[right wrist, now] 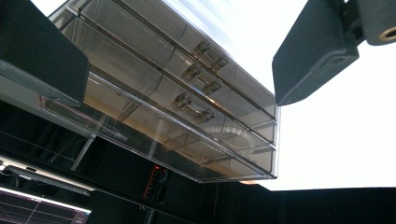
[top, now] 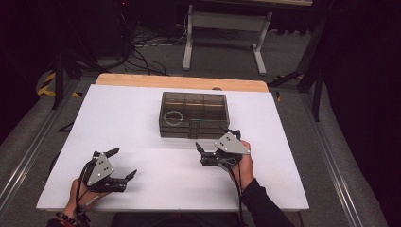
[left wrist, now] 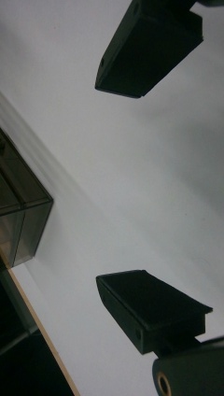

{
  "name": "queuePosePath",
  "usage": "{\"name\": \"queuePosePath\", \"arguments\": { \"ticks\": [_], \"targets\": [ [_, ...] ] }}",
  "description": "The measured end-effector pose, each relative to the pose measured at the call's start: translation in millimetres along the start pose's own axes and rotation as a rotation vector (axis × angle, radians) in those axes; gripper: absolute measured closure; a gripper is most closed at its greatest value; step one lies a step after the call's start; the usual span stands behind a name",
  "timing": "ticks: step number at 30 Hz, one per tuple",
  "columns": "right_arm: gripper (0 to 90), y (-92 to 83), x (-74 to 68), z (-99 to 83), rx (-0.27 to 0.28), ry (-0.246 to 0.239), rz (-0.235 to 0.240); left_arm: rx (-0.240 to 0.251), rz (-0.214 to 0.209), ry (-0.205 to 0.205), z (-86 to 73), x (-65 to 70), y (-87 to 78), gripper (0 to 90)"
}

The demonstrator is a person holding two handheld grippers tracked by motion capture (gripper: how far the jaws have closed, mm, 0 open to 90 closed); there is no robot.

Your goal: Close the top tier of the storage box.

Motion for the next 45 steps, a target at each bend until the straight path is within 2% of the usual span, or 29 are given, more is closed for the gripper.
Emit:
{"name": "queuePosePath", "arguments": {
  "ticks": [31,34,39,45],
  "targets": [
    [4.3,-17.5,-1.8,-4.9,-0.020,-0.022,0.018,-0.006,-0.004,0.007,-0.1,0.5,0.6,8.4],
    [4.3,-19.8,-2.6,-5.8,-0.025,-0.025,0.033,-0.005,-0.004,0.007,0.0,0.5,0.6,8.4],
    [4.8,-24.1,-3.3,-5.2,-0.011,-0.036,0.017,-0.005,-0.005,0.008,0.0,0.7,0.7,8.4],
    [4.6,-25.5,-5.0,-8.3,-0.032,-0.040,0.035,-0.007,-0.007,0.012,0.2,1.9,1.1,8.3]
  ]
}}
Point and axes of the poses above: each handheld gripper's, and its own axes: y roughly forward along the jaws, z roughly out of its top, x roughly to its right, the point moved 1 cm from there along y, roughly forward along the jaws, and after that the axes turned 14 degrees about z, right-handed, at the moved point
